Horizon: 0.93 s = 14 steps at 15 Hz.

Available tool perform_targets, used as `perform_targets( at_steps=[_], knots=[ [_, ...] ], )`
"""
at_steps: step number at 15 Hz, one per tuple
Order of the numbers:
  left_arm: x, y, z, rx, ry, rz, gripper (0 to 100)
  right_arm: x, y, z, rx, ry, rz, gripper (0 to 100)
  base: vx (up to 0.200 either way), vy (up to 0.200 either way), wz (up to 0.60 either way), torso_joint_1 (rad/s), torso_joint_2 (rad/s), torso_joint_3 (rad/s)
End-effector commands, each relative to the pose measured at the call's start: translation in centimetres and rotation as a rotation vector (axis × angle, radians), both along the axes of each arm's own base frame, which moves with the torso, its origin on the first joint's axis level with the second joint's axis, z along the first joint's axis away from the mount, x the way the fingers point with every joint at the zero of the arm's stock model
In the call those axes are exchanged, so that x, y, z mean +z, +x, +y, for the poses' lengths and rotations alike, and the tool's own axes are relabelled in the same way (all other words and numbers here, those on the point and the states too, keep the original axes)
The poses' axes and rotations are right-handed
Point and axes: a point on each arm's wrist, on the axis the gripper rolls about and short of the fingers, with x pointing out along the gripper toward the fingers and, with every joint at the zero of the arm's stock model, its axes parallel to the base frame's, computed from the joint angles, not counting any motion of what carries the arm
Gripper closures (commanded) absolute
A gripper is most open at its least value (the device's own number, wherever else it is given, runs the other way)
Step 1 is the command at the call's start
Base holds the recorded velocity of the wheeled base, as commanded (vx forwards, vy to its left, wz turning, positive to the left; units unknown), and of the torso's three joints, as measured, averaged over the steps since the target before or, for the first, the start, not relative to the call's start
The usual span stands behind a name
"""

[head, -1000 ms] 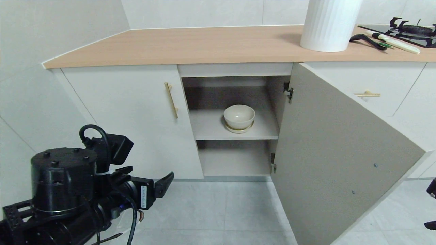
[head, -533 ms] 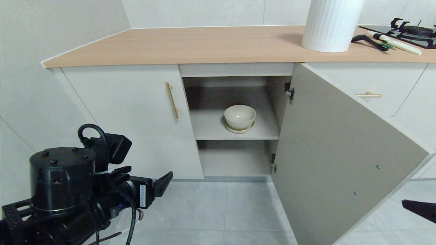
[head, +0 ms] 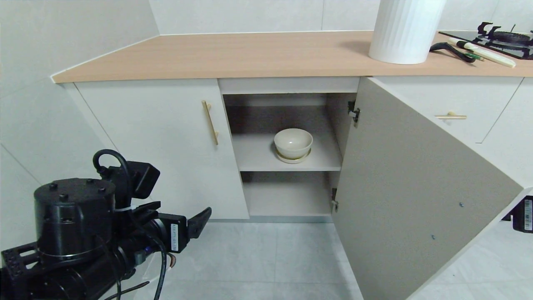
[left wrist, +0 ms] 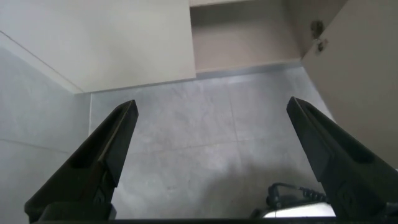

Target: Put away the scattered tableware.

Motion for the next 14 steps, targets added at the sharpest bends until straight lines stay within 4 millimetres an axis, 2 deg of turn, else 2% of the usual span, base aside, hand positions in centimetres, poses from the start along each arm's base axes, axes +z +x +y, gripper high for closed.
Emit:
perform_targets(
  at_steps=[1, 4, 8, 10, 14],
  knots=[
    [0.0, 0.0, 0.0, 0.000, -0.002, -0.002, 0, -1.5, 1.5, 0.2, -0.007, 0.019, 0.043, 0, 0.000, 0.000, 0.00, 0.000, 0.00, 0.000],
    [0.1, 0.1, 0.1, 0.005, -0.007, -0.004, 0, -2.2, 1.9, 1.3, 0.032, 0.042, 0.036, 0, 0.000, 0.000, 0.00, 0.000, 0.00, 0.000],
    [0.5, 0.7, 0.8, 0.048, -0.012, -0.021, 0, -2.7, 2.2, 4.4, 0.190, 0.134, 0.063, 0, 0.000, 0.000, 0.00, 0.000, 0.00, 0.000],
    [0.7, 1.4, 1.2, 0.078, -0.035, -0.064, 0, -3.1, 3.4, 6.5, 0.270, 0.140, 0.051, 0, 0.000, 0.000, 0.00, 0.000, 0.00, 0.000],
    [0.9, 2.1, 1.7, 0.111, -0.060, -0.119, 0, -5.1, 7.4, 10.1, 0.357, 0.157, 0.001, 0, 0.000, 0.000, 0.00, 0.000, 0.00, 0.000]
  ],
)
